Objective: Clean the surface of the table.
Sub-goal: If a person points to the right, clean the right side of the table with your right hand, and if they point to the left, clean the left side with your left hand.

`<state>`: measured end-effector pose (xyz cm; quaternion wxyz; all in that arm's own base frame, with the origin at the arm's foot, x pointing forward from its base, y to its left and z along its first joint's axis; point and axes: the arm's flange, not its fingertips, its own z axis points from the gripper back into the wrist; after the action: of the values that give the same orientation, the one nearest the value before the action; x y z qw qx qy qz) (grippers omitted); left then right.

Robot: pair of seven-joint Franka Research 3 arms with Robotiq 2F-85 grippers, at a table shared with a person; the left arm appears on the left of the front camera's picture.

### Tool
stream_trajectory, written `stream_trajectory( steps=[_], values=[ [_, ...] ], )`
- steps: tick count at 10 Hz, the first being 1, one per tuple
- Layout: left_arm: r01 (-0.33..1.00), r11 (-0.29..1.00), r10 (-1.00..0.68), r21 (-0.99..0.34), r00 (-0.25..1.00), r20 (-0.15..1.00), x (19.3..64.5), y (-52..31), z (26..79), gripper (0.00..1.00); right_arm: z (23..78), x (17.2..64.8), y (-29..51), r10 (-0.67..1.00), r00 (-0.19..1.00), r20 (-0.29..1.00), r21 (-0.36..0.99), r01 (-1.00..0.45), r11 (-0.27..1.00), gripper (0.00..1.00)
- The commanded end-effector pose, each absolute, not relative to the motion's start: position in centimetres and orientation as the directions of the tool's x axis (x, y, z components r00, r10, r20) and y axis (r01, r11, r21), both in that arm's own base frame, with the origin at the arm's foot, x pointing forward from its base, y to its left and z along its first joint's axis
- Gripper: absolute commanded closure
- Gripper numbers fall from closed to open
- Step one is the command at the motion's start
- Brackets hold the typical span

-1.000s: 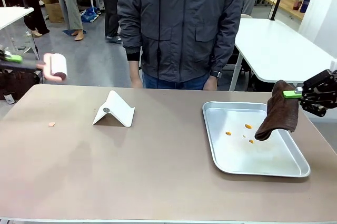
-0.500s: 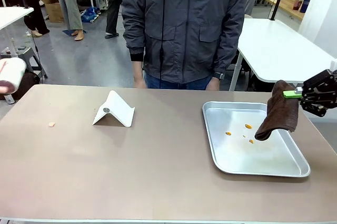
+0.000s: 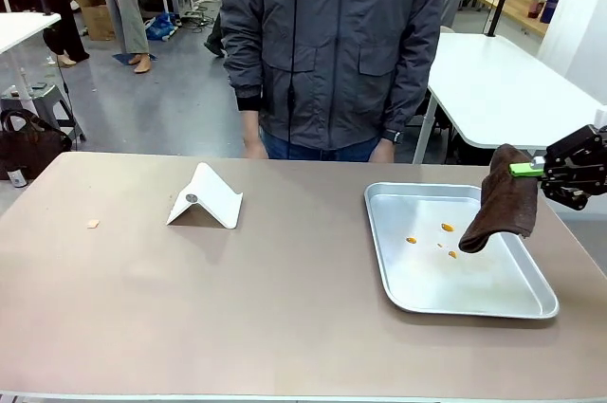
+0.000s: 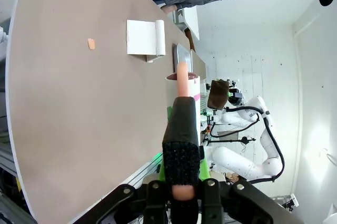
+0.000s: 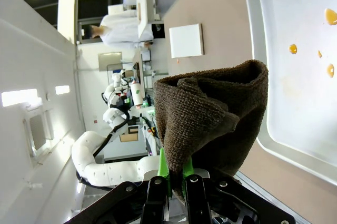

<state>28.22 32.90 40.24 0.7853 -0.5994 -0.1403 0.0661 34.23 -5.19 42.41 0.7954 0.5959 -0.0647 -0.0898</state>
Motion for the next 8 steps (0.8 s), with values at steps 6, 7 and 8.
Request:
stream_trajectory(
  steps=[6, 7, 8],
  values=[
    [0.039, 0.318, 0.245, -0.947, 0.962, 0.122, 29.3, 32.0, 39.7, 0.78, 43.0, 34.1, -4.9, -0.225, 0.974, -0.017, 0.964, 0.076, 0.254, 1.0],
    [0.026, 0.38, 0.263, -0.925, 0.955, 0.135, 31.0, 31.5, 38.6, 0.78, 43.0, 34.1, -4.9, -0.225, 0.974, -0.017, 0.964, 0.076, 0.254, 1.0],
    [-0.003, 0.405, 0.256, -0.914, 0.96, 0.11, 32.7, 30.9, 37.5, 0.78, 43.0, 34.1, -4.9, -0.225, 0.974, -0.017, 0.964, 0.076, 0.254, 1.0]
  ],
)
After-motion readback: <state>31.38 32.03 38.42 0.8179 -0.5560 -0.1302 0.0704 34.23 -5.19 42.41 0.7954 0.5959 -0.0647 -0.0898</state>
